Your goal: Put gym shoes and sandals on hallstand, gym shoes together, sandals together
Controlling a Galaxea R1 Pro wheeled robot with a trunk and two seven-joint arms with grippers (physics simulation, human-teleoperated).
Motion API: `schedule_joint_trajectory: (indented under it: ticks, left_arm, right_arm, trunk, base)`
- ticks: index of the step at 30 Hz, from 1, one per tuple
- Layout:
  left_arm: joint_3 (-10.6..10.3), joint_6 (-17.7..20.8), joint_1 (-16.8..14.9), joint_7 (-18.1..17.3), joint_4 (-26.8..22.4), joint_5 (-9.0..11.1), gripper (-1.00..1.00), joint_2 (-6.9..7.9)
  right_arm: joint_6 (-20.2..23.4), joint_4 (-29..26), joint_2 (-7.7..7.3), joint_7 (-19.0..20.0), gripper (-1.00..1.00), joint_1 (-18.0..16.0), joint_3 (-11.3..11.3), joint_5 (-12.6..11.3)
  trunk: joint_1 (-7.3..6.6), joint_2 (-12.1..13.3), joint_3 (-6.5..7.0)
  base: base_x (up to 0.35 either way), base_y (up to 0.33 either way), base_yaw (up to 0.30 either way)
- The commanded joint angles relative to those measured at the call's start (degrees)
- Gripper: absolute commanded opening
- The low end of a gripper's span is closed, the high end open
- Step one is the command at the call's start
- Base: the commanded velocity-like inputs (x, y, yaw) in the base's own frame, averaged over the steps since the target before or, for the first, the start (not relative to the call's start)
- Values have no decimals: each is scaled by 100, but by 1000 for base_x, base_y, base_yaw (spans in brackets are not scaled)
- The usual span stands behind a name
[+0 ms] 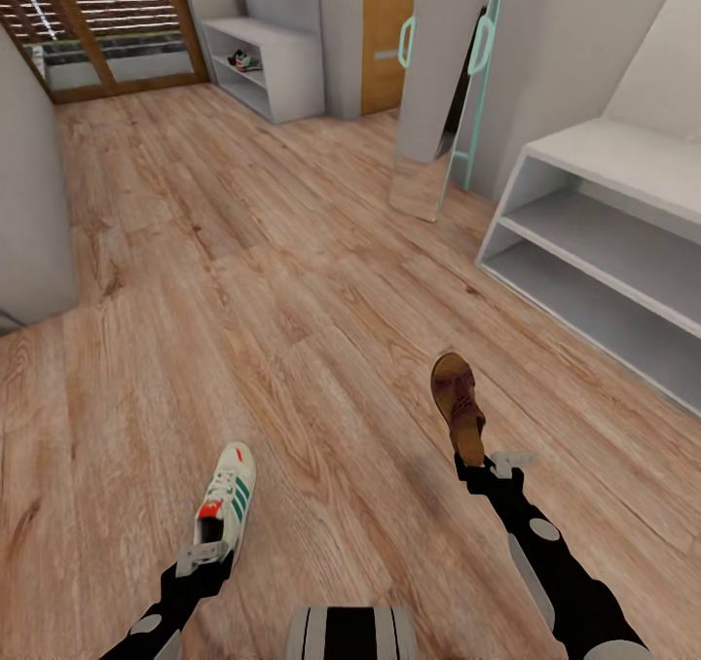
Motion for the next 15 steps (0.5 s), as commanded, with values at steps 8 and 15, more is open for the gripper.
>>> schedule_joint_trajectory:
  ticks: [8, 15]
  left_arm:
    - [48, -20, -3, -24, 5, -58, 100, -3]
    - [45, -20, -3, -24, 3, -58, 100, -7]
  right_arm:
    - [-13, -7, -3, 18, -100, -2, 5, -80]
    - [-13, -12, -3, 18, -100, -2, 5, -80]
  trunk:
    - [12, -8, -123]
    - [12, -8, -123]
  base:
    - [0, 0, 0]
    - [0, 0, 0]
